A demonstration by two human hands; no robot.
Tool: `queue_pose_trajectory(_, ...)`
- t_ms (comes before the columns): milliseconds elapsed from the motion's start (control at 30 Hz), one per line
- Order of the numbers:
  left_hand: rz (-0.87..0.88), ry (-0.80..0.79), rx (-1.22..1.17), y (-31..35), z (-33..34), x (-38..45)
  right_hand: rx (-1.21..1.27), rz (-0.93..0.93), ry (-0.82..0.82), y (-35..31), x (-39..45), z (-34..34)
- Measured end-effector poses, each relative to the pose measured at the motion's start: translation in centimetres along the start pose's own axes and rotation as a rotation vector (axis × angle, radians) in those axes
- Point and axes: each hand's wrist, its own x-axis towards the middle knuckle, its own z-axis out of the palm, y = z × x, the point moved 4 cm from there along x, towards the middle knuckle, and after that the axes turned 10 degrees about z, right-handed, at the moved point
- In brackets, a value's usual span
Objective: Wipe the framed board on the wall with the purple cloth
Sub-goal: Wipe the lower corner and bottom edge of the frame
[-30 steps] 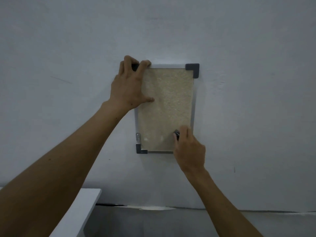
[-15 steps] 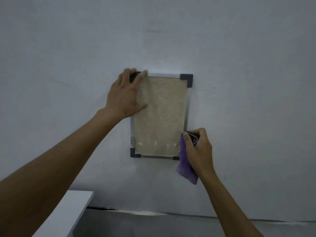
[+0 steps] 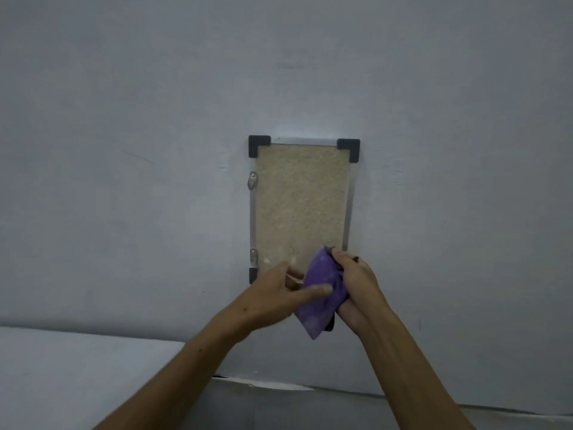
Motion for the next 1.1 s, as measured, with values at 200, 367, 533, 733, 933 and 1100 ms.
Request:
queue_pose_trajectory(200, -0.025, -0.033, -0.091, -2.1, -0.3, -0.1, 0.066, 0.037, -0.036, 0.9, -0.7, -0.1)
queue_pose_trajectory(367, -0.161, -0.074, -0.417, -3.4, 0.8, -0.8, 0.142, 0.047, -0.102, 1.3, -0.7, -0.4)
queue_pose_trajectory(533, -0.222, 0.208, -0.814, -5.0, -0.4, -1.1, -0.077, 0.023, -0.147, 1.9, -0.9, -1.7)
queue_pose_trajectory(733, -0.164, 0.272, -0.891, -5.5, -1.2, -0.8, -0.885, 0.060, -0.316, 3.1, -1.6, -2.2)
queue_pose_trajectory(933, -0.186, 0.484, -0.612, -5.3, -2.8, 0.2, -1.273, -0.116, -0.353, 0.1, -1.8, -0.4)
queue_pose_trajectory(1100, -0.187, 0.518, -0.316, -4.6, -5.6, 0.6, -1.247, -0.425, -0.226, -4.5, -0.9, 1.2)
